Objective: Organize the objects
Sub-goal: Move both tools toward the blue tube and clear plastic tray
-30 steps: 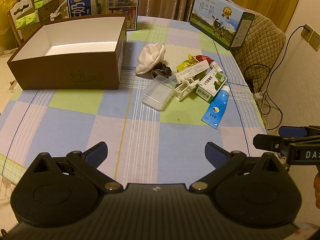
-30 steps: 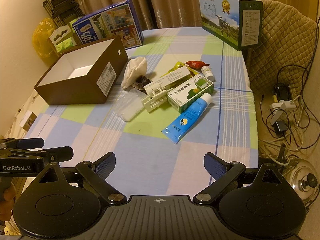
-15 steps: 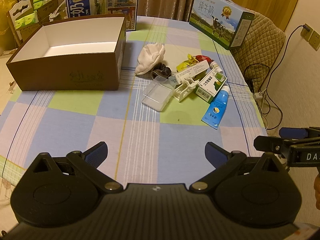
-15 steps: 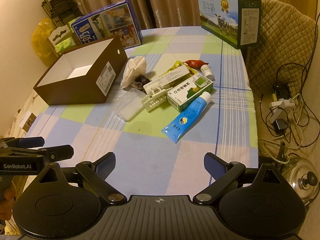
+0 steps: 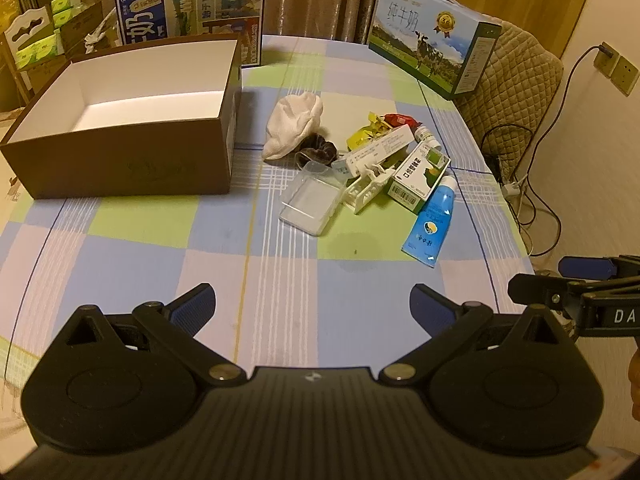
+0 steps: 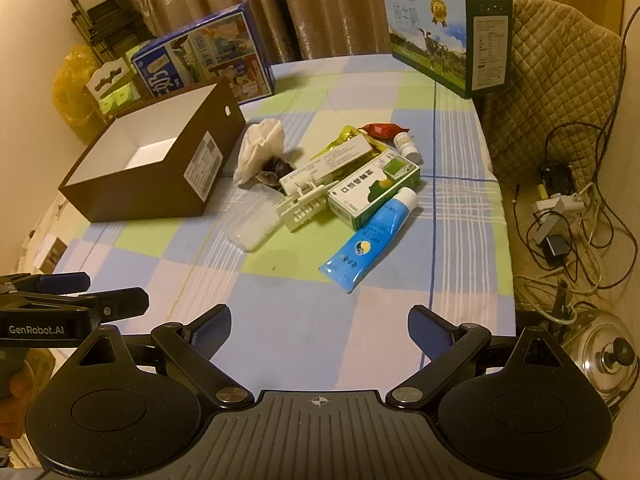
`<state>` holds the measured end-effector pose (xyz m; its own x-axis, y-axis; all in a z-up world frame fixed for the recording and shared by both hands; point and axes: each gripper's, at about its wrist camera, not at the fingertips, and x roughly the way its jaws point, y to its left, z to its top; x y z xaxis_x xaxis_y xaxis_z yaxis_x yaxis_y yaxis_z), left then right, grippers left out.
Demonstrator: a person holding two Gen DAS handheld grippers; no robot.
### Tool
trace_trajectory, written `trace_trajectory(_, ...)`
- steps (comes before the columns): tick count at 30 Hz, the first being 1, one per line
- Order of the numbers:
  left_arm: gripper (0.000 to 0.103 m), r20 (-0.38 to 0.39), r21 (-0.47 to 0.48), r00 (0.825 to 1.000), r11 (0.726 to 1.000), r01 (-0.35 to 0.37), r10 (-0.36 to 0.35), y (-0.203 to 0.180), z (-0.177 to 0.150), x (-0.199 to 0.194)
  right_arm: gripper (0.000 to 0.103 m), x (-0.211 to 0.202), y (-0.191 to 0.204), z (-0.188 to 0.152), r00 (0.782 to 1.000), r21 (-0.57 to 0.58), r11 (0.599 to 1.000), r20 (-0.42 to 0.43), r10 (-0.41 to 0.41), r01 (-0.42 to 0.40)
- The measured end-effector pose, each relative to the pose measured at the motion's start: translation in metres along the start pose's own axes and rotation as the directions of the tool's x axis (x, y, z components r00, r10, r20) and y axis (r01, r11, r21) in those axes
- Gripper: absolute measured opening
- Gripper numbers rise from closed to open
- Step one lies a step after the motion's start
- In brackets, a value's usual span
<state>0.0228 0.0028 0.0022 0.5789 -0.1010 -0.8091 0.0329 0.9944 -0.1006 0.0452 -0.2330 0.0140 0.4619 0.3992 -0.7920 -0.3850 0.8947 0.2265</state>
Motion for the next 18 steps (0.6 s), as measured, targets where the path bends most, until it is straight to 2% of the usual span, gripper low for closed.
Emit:
trace_trajectory(11,0.102,-0.016,0.034,1.000,0.999,0.004,-0.004,0.010,0.022,0.010,0.093,0.011,0.005,0.013,1.000,0.036,0.999,-0.002,-0.008,0.008)
trace_trajectory(18,0.102,-0.023,0.071,1.000,0.997,0.006,-0.004,0.015,0.037,0.028,0.093,0.021,0.000,0.019,0.999,0.084,0.995,0.005,-0.045,0.045)
